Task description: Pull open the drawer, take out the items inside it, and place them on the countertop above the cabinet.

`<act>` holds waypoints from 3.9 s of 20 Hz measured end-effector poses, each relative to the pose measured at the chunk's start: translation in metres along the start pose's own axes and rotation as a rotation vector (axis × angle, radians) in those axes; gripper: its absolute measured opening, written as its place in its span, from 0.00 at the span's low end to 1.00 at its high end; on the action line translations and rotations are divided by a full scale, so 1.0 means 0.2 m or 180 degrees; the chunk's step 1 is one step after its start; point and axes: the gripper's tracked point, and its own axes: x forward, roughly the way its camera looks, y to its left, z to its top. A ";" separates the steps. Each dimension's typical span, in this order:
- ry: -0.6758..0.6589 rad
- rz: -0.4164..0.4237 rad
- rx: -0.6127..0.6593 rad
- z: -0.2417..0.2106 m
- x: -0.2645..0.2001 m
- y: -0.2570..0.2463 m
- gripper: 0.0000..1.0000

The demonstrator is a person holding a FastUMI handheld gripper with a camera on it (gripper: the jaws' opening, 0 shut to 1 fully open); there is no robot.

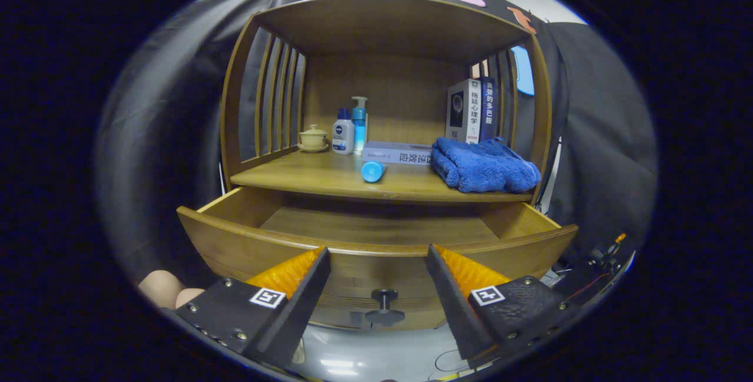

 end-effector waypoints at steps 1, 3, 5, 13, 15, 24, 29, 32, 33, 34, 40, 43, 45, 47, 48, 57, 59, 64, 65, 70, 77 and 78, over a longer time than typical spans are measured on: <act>-0.0001 0.0008 -0.0007 0.00 0.02 0.00 0.99; 0.0012 0.0059 0.0037 0.01 0.05 -0.01 0.99; -0.0010 0.0053 -0.0024 0.01 0.04 -0.02 0.98; -0.0052 0.0059 0.0002 0.01 0.04 -0.02 0.98; -0.0059 0.0061 -0.0008 0.01 0.05 -0.02 0.99; -0.0060 -0.0017 0.0021 0.07 0.27 0.02 0.99; -0.0077 -0.0026 0.0035 0.10 0.39 0.03 0.99; -0.0077 -0.0025 0.0037 0.11 0.45 0.03 0.99; -0.0077 -0.0025 0.0035 0.12 0.47 0.03 0.99; -0.0074 -0.0026 0.0032 0.12 0.48 0.03 0.99; -0.0079 -0.0001 -0.0009 0.13 0.50 0.03 0.99; -0.0097 -0.0004 -0.0002 0.13 0.49 0.03 0.99; -0.0115 -0.0006 -0.0001 0.13 0.49 0.03 0.99; -0.0126 -0.0007 -0.0005 0.12 0.49 0.03 0.99; -0.0122 -0.0007 -0.0021 0.12 0.49 0.03 0.99; -0.0095 0.0064 -0.0171 0.09 0.47 0.09 0.99; -0.0133 0.0091 -0.0156 0.10 0.44 0.11 0.99; -0.0296 0.0086 -0.0023 0.20 0.32 0.07 0.99; -0.0334 0.0079 0.0015 0.23 0.29 0.05 0.99; -0.0531 -0.0006 0.0080 0.38 0.10 -0.11 0.99; -0.0911 -0.0181 0.0184 0.62 -0.30 -0.35 0.98; -0.0970 -0.0195 0.0202 0.65 -0.37 -0.38 0.98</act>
